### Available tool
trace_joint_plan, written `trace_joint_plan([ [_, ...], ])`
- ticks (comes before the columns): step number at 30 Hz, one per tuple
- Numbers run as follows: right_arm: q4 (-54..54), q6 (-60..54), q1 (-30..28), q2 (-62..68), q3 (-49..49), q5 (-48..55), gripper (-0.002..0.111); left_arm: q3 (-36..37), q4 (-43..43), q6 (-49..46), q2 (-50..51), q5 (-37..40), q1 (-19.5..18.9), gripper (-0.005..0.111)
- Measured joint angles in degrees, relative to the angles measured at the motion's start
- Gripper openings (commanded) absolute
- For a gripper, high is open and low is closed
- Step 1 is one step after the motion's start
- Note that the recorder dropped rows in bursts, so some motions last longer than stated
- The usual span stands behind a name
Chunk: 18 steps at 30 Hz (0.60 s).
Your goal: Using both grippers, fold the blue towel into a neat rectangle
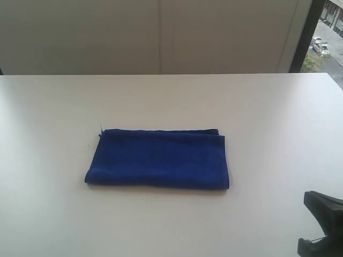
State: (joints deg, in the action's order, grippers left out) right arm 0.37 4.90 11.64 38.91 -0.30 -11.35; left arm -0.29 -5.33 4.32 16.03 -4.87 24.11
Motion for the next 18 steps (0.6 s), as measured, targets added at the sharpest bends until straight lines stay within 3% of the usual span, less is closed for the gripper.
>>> trace_joint_plan([
  [18, 0.0, 4.1, 0.0, 0.0, 0.0, 0.1, 0.0, 0.0, 0.0, -0.1, 0.0, 0.0, 0.0, 0.0],
])
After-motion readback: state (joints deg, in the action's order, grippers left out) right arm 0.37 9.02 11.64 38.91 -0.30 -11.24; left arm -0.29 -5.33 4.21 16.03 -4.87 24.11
